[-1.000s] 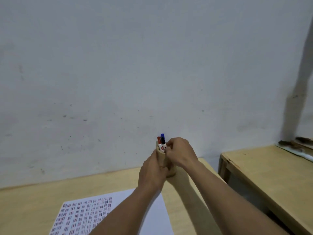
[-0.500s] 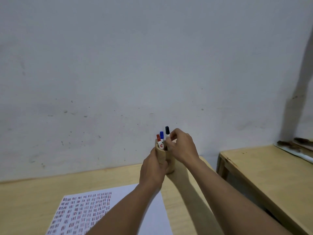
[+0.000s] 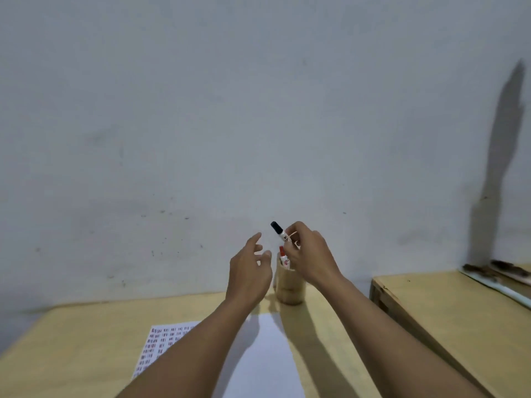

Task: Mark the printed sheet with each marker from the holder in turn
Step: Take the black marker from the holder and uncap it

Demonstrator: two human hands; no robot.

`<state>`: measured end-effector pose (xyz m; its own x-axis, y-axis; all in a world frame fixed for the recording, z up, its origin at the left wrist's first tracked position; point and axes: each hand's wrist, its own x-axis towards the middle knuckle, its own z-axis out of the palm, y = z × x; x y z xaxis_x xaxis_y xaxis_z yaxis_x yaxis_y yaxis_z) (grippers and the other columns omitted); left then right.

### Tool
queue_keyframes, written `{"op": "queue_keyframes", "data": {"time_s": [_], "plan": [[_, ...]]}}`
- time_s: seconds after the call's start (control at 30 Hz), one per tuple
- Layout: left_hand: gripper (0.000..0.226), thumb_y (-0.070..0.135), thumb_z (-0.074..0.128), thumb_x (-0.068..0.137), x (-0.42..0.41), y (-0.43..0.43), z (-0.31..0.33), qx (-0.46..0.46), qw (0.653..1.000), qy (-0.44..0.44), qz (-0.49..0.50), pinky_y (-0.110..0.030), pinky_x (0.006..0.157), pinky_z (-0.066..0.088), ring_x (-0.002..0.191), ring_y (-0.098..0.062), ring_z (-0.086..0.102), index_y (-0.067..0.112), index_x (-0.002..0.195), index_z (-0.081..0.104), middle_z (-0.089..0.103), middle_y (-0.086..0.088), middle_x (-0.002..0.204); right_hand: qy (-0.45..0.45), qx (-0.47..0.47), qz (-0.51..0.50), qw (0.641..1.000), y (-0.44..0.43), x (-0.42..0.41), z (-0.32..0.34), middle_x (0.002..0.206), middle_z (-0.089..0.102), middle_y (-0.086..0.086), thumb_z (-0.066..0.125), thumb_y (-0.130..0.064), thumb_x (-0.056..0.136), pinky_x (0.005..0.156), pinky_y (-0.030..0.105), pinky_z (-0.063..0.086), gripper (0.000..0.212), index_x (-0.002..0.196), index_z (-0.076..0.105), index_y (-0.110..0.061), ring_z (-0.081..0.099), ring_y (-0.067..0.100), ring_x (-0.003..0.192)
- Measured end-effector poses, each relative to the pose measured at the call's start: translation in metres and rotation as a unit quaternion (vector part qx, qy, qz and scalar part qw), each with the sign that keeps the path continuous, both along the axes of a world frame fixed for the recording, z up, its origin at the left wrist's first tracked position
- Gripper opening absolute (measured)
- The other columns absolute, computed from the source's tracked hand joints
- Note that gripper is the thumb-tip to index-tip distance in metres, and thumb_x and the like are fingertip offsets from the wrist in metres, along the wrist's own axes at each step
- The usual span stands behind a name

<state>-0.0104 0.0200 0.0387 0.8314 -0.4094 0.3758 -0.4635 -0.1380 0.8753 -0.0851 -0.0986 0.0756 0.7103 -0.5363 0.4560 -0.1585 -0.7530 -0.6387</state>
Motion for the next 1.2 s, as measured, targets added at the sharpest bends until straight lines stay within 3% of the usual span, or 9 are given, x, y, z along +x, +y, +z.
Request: {"op": "queue_keyframes", "data": {"time_s": [0.17, 0.33, 0.43, 0.53, 0.6, 0.67, 0.77, 0.9, 1.2], "plan": [[0.025, 0.017, 0.065, 0.095, -0.006, 0.038, 0.027, -0.113, 0.989, 0.074, -0.053, -0.037, 0.079, 0.064, 0.081, -0.018, 0.077, 0.021, 0.118, 0.073, 0.076, -0.004, 0.093, 0.048, -0.079, 0.028, 0.995, 0.030, -0.011, 0.001, 0.087, 0.067, -0.010, 0.053, -0.020, 0.094, 0.088, 0.041, 0.048, 0.019, 0.107, 0.066, -0.024, 0.055, 0.024, 0.103], [0.012, 0.004, 0.065, 0.094, -0.010, 0.070, 0.034, -0.133, 0.986, 0.089, -0.049, -0.030, 0.072, 0.064, 0.075, -0.019, 0.078, 0.004, 0.096, 0.076, 0.078, -0.016, 0.083, 0.045, -0.111, 0.018, 0.993, 0.060, -0.022, 0.006, 0.103, 0.066, -0.007, 0.057, -0.020, 0.097, 0.092, 0.041, 0.045, 0.024, 0.119, 0.066, -0.024, 0.051, 0.022, 0.109], [0.011, 0.005, 0.065, 0.095, -0.008, 0.086, 0.029, -0.155, 0.981, 0.110, -0.030, -0.032, 0.073, 0.064, 0.080, -0.020, 0.079, 0.007, 0.094, 0.075, 0.078, -0.014, 0.086, -0.053, -0.059, -0.029, 0.996, 0.089, -0.030, 0.000, 0.089, 0.058, -0.009, 0.061, -0.030, 0.094, 0.081, 0.037, 0.047, 0.010, 0.100, 0.064, -0.023, 0.054, 0.016, 0.091], [0.010, 0.006, 0.064, 0.096, -0.005, 0.104, 0.022, -0.161, 0.979, 0.124, -0.023, -0.035, 0.075, 0.063, 0.082, -0.021, 0.079, 0.004, 0.097, 0.074, 0.078, -0.016, 0.088, -0.044, 0.120, -0.035, 0.991, 0.122, -0.034, -0.009, 0.059, 0.054, -0.009, 0.061, -0.044, 0.094, 0.063, 0.032, 0.042, 0.035, 0.070, 0.057, -0.019, 0.050, 0.014, 0.060], [0.012, 0.008, 0.064, 0.097, -0.003, 0.118, 0.017, -0.153, 0.979, 0.130, -0.039, -0.035, 0.075, 0.063, 0.083, -0.020, 0.078, 0.002, 0.099, 0.073, 0.077, -0.016, 0.089, -0.070, 0.353, 0.011, 0.933, 0.138, -0.034, -0.012, 0.062, 0.055, -0.004, 0.065, -0.045, 0.094, 0.054, 0.028, 0.039, 0.036, 0.074, 0.062, -0.015, 0.047, 0.015, 0.056], [0.012, 0.010, 0.063, 0.097, -0.004, 0.130, 0.014, -0.136, 0.980, 0.133, -0.058, -0.034, 0.075, 0.064, 0.081, -0.018, 0.078, 0.002, 0.098, 0.073, 0.077, -0.014, 0.088, -0.110, 0.560, 0.065, 0.818, 0.147, -0.032, -0.014, 0.065, 0.056, 0.001, 0.070, -0.039, 0.093, 0.047, 0.024, 0.039, 0.027, 0.084, 0.067, -0.013, 0.046, 0.013, 0.053], [0.012, 0.011, 0.064, 0.097, -0.003, 0.144, 0.010, -0.117, 0.981, 0.131, -0.076, -0.035, 0.076, 0.064, 0.082, -0.017, 0.076, 0.005, 0.095, 0.075, 0.076, -0.012, 0.088, -0.138, 0.680, 0.117, 0.710, 0.156, -0.026, -0.020, 0.062, 0.058, -0.001, 0.074, -0.029, 0.092, 0.042, 0.019, 0.044, 0.020, 0.086, 0.067, -0.011, 0.048, 0.008, 0.050], [0.015, 0.013, 0.066, 0.096, -0.002, 0.156, 0.007, -0.097, 0.986, 0.119, -0.065, -0.036, 0.076, 0.064, 0.085, -0.020, 0.077, 0.002, 0.096, 0.076, 0.077, -0.013, 0.089, -0.155, 0.660, 0.128, 0.724, 0.168, -0.021, -0.028, 0.064, 0.064, 0.001, 0.070, -0.014, 0.095, 0.047, 0.016, 0.050, 0.013, 0.085, 0.069, -0.006, 0.055, 0.007, 0.052], [0.024, 0.019, 0.064, 0.097, 0.001, 0.171, 0.000, -0.068, 0.991, 0.110, -0.030, -0.035, 0.073, 0.065, 0.071, -0.019, 0.071, -0.002, 0.095, 0.076, 0.074, -0.014, 0.079, -0.202, 0.600, 0.133, 0.762, 0.185, -0.009, -0.046, 0.068, 0.067, 0.006, 0.069, -0.013, 0.095, 0.056, 0.017, 0.055, 0.015, 0.088, 0.071, -0.001, 0.062, 0.009, 0.057]]}}
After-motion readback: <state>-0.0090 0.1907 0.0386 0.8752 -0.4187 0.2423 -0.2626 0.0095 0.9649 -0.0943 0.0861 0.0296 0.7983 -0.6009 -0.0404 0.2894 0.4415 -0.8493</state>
